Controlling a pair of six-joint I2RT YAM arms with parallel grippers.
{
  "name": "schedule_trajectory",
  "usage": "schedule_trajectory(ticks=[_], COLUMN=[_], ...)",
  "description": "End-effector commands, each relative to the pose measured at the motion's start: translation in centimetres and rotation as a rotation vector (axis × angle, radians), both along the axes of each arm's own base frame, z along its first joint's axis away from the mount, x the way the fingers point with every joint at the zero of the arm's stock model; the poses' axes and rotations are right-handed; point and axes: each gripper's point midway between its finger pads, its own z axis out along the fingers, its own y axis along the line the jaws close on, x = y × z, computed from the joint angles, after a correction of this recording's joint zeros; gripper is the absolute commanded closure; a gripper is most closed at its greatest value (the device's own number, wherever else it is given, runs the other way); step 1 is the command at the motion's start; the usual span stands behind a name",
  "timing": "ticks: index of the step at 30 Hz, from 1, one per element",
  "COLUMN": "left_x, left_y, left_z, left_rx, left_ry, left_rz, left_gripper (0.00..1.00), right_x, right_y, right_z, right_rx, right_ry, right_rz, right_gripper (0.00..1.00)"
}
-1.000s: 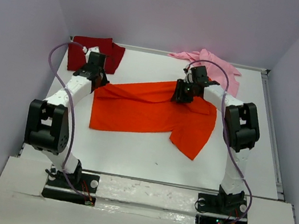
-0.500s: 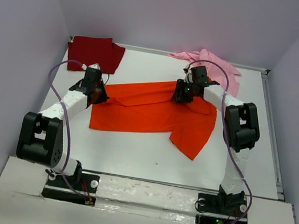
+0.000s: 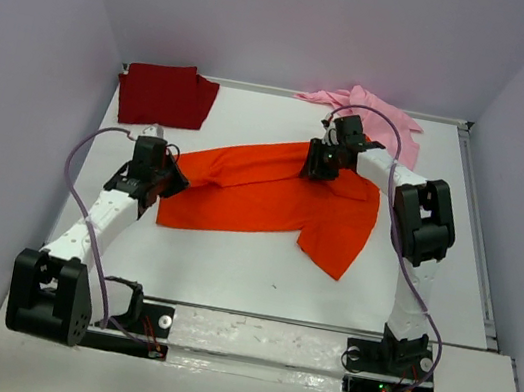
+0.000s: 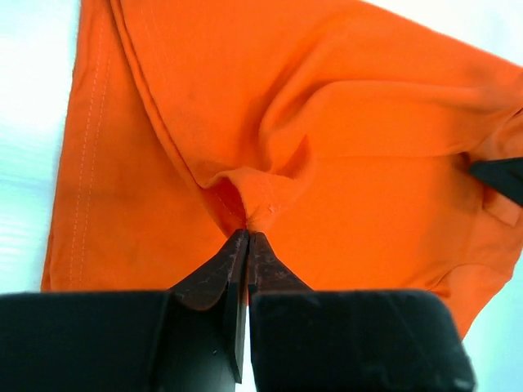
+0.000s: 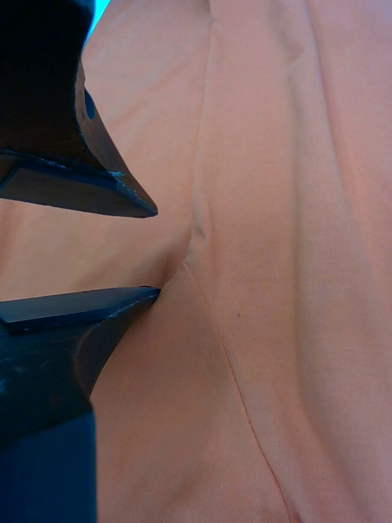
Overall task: Fold and stack the t-shirts
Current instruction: Fold the tshirt
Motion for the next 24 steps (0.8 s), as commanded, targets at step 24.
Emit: schedule_trajectory(ticks=[24], left_x=[5.5], left_y=[3.3], left_z=[0.6], left_rx=[0.195], left_ry=[-0.007], left_rz=[0.076], left_gripper=[0.88], right_x=[0.7], right_y=[-1.5], right_z=[7.2], right_rx=[0.013], right_ry=[-0.158], right_rz=[-0.092], right_gripper=[0.53])
